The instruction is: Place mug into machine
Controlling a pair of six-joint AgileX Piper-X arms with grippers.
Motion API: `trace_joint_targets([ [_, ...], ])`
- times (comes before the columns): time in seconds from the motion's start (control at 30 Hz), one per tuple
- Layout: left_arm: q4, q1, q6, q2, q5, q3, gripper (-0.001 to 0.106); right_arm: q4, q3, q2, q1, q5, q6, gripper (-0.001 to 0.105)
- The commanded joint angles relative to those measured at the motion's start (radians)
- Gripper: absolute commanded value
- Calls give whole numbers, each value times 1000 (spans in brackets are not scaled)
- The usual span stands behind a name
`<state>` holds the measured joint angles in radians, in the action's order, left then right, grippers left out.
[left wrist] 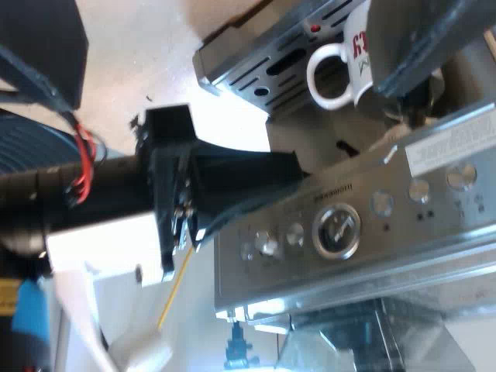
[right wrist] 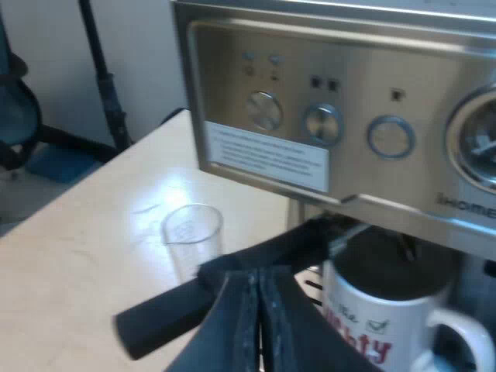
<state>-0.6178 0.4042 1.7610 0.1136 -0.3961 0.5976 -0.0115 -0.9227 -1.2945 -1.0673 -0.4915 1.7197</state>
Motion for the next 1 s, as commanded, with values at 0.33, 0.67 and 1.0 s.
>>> trace_joint_targets([
  [0.33,123,-1,15,164,11,5,85,-62,-18,-30,80,88,14,0],
  [0.67,159,-1,11,219,11,5,85,-67,-118,-153,108,51,70,0],
  [1.0,160,-1,8,219,11,5,85,-75,-169,-211,168,76,54,0],
])
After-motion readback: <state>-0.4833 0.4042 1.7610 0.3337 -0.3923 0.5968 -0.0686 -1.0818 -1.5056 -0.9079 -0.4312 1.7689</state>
